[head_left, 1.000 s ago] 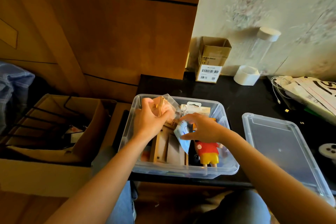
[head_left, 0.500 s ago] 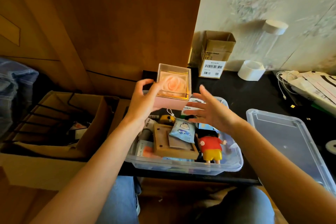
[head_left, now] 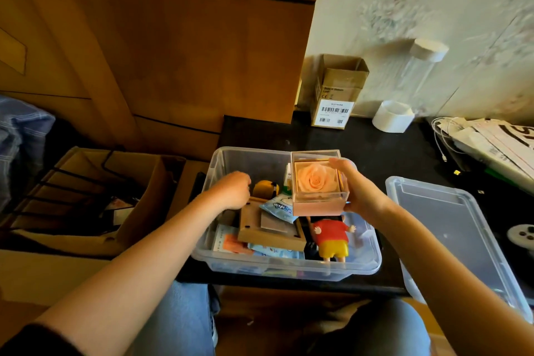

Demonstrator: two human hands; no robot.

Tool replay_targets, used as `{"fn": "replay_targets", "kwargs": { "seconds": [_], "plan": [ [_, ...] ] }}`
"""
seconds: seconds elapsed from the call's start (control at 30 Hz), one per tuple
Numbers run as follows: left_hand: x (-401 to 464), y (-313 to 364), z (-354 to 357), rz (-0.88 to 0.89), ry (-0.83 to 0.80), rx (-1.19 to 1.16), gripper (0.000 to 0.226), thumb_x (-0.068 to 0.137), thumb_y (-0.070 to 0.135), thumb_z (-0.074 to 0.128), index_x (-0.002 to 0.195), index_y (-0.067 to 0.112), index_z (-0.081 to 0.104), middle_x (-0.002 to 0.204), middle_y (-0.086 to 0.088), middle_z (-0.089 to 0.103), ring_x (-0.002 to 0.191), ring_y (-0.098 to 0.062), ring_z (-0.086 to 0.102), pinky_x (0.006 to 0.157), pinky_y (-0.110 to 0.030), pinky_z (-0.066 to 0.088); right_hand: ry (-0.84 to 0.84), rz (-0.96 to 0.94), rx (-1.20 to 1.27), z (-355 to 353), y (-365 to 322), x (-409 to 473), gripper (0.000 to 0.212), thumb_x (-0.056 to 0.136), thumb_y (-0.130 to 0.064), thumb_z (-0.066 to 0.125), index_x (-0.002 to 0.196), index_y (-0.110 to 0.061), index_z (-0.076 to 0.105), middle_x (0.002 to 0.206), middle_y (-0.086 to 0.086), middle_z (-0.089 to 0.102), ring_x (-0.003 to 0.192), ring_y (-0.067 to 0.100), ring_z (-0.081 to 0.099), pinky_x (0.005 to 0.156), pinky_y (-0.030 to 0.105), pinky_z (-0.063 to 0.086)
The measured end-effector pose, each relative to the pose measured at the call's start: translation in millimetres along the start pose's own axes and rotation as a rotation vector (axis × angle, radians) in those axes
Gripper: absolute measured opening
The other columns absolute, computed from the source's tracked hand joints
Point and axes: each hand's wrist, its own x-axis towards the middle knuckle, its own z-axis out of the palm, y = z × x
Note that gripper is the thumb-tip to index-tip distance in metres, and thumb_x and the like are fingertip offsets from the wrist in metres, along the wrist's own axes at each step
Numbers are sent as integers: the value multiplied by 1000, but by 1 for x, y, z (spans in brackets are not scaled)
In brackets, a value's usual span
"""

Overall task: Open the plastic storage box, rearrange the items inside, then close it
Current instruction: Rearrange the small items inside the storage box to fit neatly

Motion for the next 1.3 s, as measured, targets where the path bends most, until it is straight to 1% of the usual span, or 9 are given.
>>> {"fn": "replay_targets", "kwargs": {
  "seconds": [0.07,0.2,0.37,0.5,0.8,0.97,1.03,1.2,1.3],
  "plan": [
    [11,0,7,25,-17,175,42,92,-1,46,133,8,49,136,-13,50,120,-28,52,95,-35,45,38,-5,7,3,3,-2,43,82,-64,45,116,-38,53,111,0,65,104,18,58,72,34,50],
    [23,-1,12,65,-20,436,22,92,2,49,109,8,60,113,-13,64,100,-28,61,73,-33,47,55,-33,-17,5,7,-10,44,79,-62,46,115,-38,50,109,-4,62,101,15,57,68,28,49],
    [39,1,7,53,-49,585,23,94,11,52,115,10,60,115,-11,63,104,-28,61,76,-33,46,29,-19,-110,7,8,-13,38,89,-53,40,118,-29,41,101,-9,58,92,12,57,68,23,48],
    [46,4,4,44,-33,596,24,93,25,58,114,13,61,114,-10,64,105,-27,61,77,-33,46,27,-8,-143,10,5,-15,46,88,-55,41,124,-27,38,107,-5,56,99,17,56,72,26,49],
    [45,5,15,-52,-187,408,24,90,18,56,112,8,61,110,-11,64,98,-25,62,80,-31,50,31,-12,-99,12,3,-19,39,88,-54,42,119,-31,41,94,-15,57,83,7,58,56,15,46],
    [41,1,11,-7,-78,320,17,94,12,49,102,7,63,106,-12,66,95,-27,63,77,-34,49,28,-28,-101,11,1,-22,47,80,-62,43,117,-33,42,95,-16,58,84,6,58,57,15,46],
    [38,1,5,4,-65,334,19,94,8,49,108,6,61,109,-12,65,97,-27,62,79,-35,50,25,-33,-96,9,1,-23,57,69,-67,43,116,-35,43,95,-17,58,84,7,58,54,13,47],
    [25,1,-4,19,29,485,38,89,-4,48,127,-1,39,110,-16,60,96,-28,61,65,-30,44,34,-42,-84,6,3,-22,60,64,-69,42,115,-36,43,97,-16,58,88,8,57,58,18,47],
    [23,9,-9,-14,-85,550,32,90,-2,49,122,-2,51,99,-12,60,83,-22,59,63,-26,43,18,-35,-94,7,3,-23,60,64,-68,42,115,-36,42,96,-17,57,85,7,57,54,14,46]
  ]
}}
